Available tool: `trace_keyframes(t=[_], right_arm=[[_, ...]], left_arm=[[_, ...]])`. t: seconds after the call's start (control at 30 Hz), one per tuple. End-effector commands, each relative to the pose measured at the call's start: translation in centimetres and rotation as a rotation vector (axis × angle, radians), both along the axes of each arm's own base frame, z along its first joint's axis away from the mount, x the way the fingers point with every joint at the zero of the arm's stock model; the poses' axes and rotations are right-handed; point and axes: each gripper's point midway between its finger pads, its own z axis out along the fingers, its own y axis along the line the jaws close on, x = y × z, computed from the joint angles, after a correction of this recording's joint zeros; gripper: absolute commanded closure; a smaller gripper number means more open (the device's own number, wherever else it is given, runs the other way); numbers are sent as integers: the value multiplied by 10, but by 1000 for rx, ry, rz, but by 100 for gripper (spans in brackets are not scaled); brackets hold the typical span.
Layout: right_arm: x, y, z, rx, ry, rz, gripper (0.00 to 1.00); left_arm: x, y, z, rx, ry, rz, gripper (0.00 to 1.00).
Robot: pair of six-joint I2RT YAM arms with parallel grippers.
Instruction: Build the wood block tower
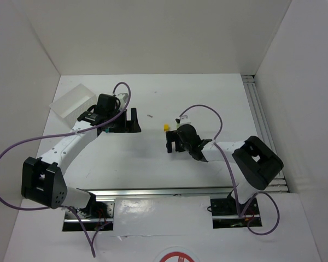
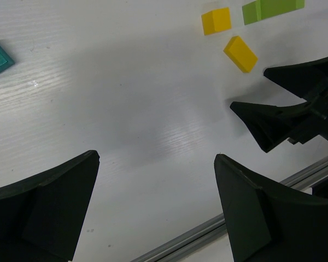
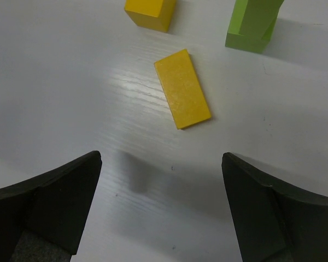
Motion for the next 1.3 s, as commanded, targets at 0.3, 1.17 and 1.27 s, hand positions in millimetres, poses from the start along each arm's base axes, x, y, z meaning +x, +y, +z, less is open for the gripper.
trace_keyframes(t=[0.3,1.17,1.27], right_arm=[[40,12,8,-33,-147,12,17],[3,6,81,35,-267,120,78],[-11,6,96,54,-278,147,78]], left_arm=[[9,-1,14,-15,-52,1,0],[-6,-34,48,-191,-6,-154,0],[-11,-48,66,-301,0,-210,0]])
